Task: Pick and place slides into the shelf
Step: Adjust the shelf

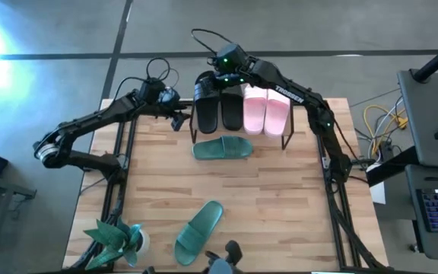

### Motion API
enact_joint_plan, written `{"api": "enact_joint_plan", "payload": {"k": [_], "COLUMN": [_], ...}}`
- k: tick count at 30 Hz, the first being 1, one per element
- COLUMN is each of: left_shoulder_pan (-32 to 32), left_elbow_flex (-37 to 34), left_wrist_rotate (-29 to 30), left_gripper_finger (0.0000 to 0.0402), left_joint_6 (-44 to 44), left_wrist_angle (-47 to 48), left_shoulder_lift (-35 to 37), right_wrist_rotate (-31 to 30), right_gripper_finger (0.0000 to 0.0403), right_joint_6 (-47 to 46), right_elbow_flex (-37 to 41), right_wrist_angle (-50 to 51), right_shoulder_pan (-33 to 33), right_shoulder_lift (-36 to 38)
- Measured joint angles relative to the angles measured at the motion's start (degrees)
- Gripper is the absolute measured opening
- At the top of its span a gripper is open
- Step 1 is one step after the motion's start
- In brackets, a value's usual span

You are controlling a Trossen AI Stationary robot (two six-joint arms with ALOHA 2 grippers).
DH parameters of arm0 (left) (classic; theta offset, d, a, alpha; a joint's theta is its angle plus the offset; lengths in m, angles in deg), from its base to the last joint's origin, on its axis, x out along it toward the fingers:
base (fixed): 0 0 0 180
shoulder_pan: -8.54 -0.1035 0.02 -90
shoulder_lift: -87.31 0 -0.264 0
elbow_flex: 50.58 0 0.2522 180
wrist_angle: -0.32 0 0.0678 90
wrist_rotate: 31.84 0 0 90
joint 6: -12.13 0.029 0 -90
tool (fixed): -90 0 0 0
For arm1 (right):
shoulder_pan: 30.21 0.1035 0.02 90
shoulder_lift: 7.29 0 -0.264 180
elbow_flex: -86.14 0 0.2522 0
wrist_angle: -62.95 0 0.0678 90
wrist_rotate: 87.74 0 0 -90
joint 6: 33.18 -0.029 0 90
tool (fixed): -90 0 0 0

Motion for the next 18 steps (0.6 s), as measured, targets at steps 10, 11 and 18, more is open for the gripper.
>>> {"api": "enact_joint_plan", "payload": {"k": [10, 11, 18], "left_shoulder_pan": [0.1, 0.1, 0.2], "left_elbow_flex": [0.1, 0.1, 0.0], "left_wrist_rotate": [-2.5, -2.6, -2.2], "left_gripper_finger": [0.0218, 0.0218, 0.0218], "left_joint_6": [0.0, 0.0, 0.0], "left_wrist_angle": [-1.5, -1.5, -2.4], "left_shoulder_lift": [-4.3, -4.5, -4.4], "right_wrist_rotate": [1.9, 1.9, -3.3], "right_gripper_finger": [0.0009, 0.0009, 0.0009], "right_joint_6": [-1.3, -1.6, -0.5], "right_elbow_flex": [-0.1, -0.1, -0.1], "right_wrist_angle": [-3.6, -3.4, 2.3], "right_shoulder_pan": [-0.3, -0.3, -0.3], "right_shoulder_lift": [-6.1, -6.5, -6.1]}}
